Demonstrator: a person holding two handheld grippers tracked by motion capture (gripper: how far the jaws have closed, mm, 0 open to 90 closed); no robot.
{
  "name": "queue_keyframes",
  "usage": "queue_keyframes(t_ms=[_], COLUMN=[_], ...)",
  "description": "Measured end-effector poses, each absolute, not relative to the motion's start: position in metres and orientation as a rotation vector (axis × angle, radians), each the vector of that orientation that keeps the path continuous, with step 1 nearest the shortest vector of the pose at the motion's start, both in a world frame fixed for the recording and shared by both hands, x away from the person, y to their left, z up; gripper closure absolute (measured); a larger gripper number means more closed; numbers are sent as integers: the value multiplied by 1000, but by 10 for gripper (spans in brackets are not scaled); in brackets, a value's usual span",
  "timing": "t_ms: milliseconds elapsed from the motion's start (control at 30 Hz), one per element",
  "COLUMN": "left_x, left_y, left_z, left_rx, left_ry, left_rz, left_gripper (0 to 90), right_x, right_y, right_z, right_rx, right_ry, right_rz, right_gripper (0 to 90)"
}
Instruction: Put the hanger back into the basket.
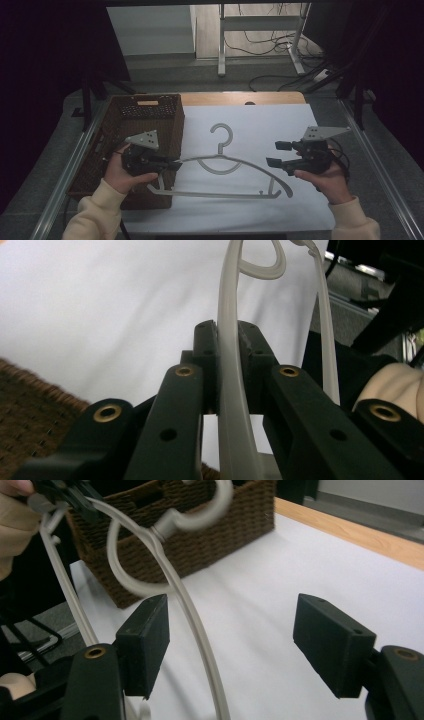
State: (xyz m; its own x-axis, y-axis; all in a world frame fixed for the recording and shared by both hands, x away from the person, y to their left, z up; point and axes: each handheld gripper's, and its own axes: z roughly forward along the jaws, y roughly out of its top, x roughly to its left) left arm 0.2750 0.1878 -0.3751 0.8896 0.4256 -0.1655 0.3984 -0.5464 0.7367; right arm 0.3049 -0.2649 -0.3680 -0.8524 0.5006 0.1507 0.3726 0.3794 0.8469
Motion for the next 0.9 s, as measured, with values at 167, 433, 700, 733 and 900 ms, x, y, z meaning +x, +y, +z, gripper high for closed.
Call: queue_keyframes(t_ms=[167, 433, 700, 733, 900], left_x=[272, 269, 265, 265, 262], left_y=[201, 228, 249, 251, 261], left_z=[-373, -368, -371, -371, -371], left_rx=[2166, 2097, 2053, 2048, 2024], left_ry=[622, 694, 759, 766, 804], left_rz=[55, 100, 133, 137, 155], left_gripper=[809, 810, 809, 810, 809], right_x=[303, 301, 304, 305, 308], right_y=[-284, -312, -316, -315, -311], right_z=[-377, -392, -405, -406, -413], right_rx=[863, 959, 1003, 1003, 1011], right_ry=[2459, 2397, 2406, 2412, 2443], right_rz=[1499, 1542, 1479, 1466, 1423], right_gripper=[288, 280, 275, 275, 273])
